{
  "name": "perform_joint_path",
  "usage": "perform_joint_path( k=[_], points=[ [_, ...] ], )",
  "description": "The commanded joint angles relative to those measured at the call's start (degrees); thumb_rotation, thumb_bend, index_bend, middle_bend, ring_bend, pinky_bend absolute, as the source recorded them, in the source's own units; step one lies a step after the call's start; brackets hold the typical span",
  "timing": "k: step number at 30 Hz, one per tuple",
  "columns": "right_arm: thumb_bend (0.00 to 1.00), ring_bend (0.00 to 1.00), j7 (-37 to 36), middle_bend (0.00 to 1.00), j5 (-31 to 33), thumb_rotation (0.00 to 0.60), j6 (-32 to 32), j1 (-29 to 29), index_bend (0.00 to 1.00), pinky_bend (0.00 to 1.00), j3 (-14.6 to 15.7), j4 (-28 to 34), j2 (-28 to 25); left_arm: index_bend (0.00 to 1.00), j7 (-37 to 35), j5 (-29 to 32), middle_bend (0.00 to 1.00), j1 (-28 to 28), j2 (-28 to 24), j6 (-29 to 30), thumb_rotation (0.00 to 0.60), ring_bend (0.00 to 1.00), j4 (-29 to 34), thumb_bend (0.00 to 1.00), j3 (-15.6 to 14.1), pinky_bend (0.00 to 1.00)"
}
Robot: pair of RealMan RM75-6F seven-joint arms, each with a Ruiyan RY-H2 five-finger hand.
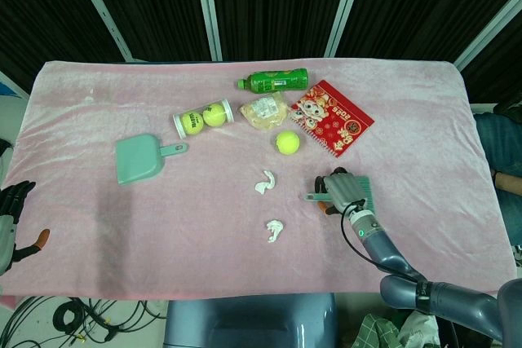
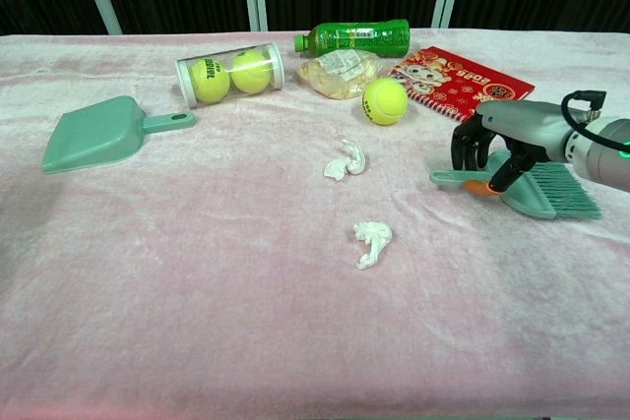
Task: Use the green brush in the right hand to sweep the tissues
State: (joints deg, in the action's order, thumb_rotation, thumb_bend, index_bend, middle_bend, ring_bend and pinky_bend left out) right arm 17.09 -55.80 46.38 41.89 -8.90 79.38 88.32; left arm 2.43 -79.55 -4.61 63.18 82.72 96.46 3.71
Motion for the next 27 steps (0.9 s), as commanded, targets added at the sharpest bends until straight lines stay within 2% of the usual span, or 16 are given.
perform_joint_path(
  k=[1,3,8,13,18,22,25,27],
  points=[
    [0.35,0.37,1.9,0.49,2.3,0.600,-0.1,0.7,0.64,0.18,-0.1,1.0,0.6,0.10,0.1,-0.1,0.07,0.0,0.0,0.1,0.600,0.05,-0.1,0.31,0.0,0.01],
    [0.33,0.36,2.6,0.43,3.4,0.600,0.0,0.9,0.57,0.18,-0.2,1.5,0.6,0.10,0.1,-0.1,0.08,0.0,0.1,0.3,0.600,0.05,-0.2,0.31,0.1,0.01],
    [0.31,0.33,4.5,0.32,6.1,0.600,0.4,1.5,0.47,0.18,-0.2,2.7,0.3,0.10,0.1,-0.1,0.07,0.0,0.2,0.2,0.600,0.05,-0.2,0.31,0.1,0.01],
    [0.27,0.30,6.1,0.26,7.8,0.600,1.6,1.7,0.38,0.18,-0.2,4.8,-0.7,0.10,0.1,0.0,0.07,0.0,0.2,0.1,0.600,0.05,-0.2,0.31,0.1,0.01],
    [0.17,0.26,7.9,0.18,10.3,0.600,2.1,2.2,0.28,0.18,0.0,6.5,-2.0,0.10,0.4,-0.1,0.07,0.0,0.2,0.3,0.600,0.05,-0.2,0.31,0.1,0.01],
    [0.16,0.25,7.6,0.16,11.6,0.600,2.8,2.1,0.25,0.18,-0.5,8.3,-3.6,0.10,0.5,-0.2,0.08,0.0,0.3,0.4,0.600,0.05,-0.3,0.31,0.1,0.01],
    [0.16,0.24,4.8,0.16,9.9,0.600,5.3,0.4,0.24,0.18,-1.6,11.0,-6.4,0.10,0.4,-0.3,0.08,0.1,0.3,0.5,0.600,0.05,-0.3,0.31,0.1,0.01],
    [0.16,0.23,0.5,0.16,3.4,0.600,11.5,-4.0,0.24,0.18,-1.6,15.1,-11.6,0.10,0.4,-0.5,0.08,0.1,0.4,0.8,0.600,0.05,-0.5,0.31,0.1,0.01]
  ],
)
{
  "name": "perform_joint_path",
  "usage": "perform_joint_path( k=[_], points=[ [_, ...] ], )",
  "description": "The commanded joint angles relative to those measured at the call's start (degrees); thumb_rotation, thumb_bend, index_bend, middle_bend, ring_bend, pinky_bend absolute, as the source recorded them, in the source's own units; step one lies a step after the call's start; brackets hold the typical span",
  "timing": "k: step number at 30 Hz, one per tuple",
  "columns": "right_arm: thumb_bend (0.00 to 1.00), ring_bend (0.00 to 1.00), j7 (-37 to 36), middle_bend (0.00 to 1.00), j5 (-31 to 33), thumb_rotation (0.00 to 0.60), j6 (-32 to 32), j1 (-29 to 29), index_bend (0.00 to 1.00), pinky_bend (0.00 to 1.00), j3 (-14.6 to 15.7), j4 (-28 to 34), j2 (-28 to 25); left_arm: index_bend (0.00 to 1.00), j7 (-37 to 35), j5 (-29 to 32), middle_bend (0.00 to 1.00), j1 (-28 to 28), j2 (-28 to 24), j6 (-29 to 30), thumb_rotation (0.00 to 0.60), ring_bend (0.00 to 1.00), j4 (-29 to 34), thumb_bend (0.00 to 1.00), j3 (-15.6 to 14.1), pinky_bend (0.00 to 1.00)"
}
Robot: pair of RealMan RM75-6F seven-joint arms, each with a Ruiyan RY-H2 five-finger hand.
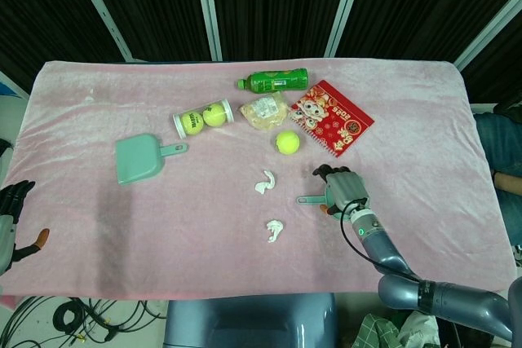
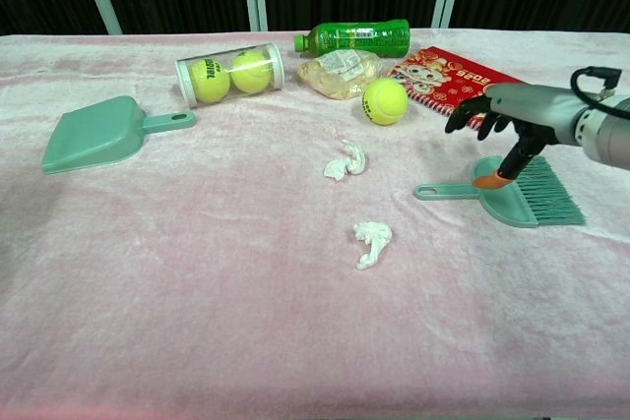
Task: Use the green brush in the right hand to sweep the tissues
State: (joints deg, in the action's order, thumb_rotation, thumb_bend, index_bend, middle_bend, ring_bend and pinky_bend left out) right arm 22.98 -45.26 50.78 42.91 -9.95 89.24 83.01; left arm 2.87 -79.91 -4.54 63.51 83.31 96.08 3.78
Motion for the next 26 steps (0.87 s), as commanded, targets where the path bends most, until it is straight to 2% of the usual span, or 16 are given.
perform_joint_path(
  k=[1,6,12,20,26],
  points=[
    [0.16,0.23,-7.5,0.16,-10.2,0.600,8.4,-6.5,0.24,0.18,0.0,6.3,-7.7,0.10,-0.1,-0.2,0.08,0.1,0.2,0.3,0.600,0.05,-0.1,0.31,0.0,0.01],
    [0.16,0.23,-15.2,0.16,-25.2,0.600,18.6,-14.2,0.24,0.18,4.5,5.4,-12.0,0.10,0.2,-0.8,0.08,0.1,0.4,0.9,0.600,0.05,-0.5,0.31,0.0,0.01],
    [0.16,0.23,-19.6,0.17,-36.5,0.600,31.0,-22.5,0.24,0.18,9.8,0.8,-11.2,0.10,0.8,-1.2,0.08,0.2,0.8,1.5,0.600,0.05,-0.8,0.31,0.1,0.01],
    [0.16,0.23,-20.5,0.17,-43.1,0.600,40.6,-29.5,0.24,0.18,12.7,-4.9,-7.3,0.10,1.4,-1.4,0.08,0.4,0.9,1.9,0.600,0.05,-0.9,0.31,0.0,0.01],
    [0.16,0.21,-17.8,0.16,-44.9,0.600,41.8,-30.9,0.24,0.18,12.5,-6.2,-6.4,0.10,1.7,-1.6,0.08,0.4,0.9,2.1,0.600,0.05,-1.0,0.31,-0.1,0.01]
  ],
)
